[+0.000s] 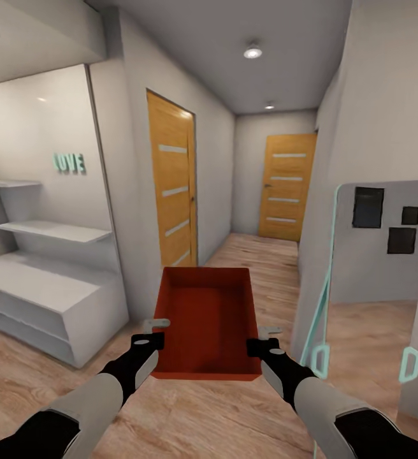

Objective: Move the two storage containers from the living room to the garage. In the garage, place one container on the floor and stack the other container on top of it (either order is fine).

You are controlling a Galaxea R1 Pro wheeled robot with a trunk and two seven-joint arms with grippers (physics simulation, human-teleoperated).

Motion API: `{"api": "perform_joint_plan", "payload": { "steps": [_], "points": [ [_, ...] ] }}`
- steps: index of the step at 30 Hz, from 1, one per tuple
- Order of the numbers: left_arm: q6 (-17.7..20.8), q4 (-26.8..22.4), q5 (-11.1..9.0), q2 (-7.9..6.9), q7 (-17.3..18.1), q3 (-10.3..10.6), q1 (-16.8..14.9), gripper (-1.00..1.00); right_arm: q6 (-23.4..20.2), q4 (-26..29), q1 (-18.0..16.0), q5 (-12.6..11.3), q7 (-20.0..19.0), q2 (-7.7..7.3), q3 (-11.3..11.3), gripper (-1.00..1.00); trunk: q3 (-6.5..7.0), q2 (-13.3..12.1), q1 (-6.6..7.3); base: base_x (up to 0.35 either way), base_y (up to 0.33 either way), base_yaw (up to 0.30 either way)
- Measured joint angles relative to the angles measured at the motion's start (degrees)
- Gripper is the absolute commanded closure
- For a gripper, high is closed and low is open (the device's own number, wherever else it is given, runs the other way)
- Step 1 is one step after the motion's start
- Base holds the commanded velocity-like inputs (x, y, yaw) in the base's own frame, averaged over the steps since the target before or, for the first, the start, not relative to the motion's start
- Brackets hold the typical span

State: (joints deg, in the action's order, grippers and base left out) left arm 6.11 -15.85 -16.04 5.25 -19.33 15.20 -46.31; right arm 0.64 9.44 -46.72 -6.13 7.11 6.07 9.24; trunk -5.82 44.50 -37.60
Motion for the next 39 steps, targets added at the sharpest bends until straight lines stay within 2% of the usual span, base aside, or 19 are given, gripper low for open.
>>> {"api": "perform_joint_plan", "payload": {
  "steps": [5, 24, 39],
  "points": [
    [-0.02, 0.06, -0.06, -0.01, 0.0, 0.02, -0.01, 1.0, -0.04, -0.01, -0.02, -0.01, 0.0, 0.01, 0.03, 1.0, 0.0, 0.0, 0.0, 0.305, 0.213, -0.168],
    [0.0, 0.01, -0.01, -0.02, -0.03, 0.0, 0.0, 1.0, 0.0, -0.03, -0.02, 0.02, 0.01, 0.03, -0.01, 1.0, 0.0, 0.0, 0.0, 0.305, 0.213, -0.012],
    [0.0, -0.01, 0.1, -0.03, -0.03, 0.01, -0.04, 1.0, 0.1, -0.03, 0.0, 0.05, 0.08, 0.08, -0.12, 1.0, 0.0, 0.0, 0.0, 0.305, 0.213, -0.269]
  ]
}}
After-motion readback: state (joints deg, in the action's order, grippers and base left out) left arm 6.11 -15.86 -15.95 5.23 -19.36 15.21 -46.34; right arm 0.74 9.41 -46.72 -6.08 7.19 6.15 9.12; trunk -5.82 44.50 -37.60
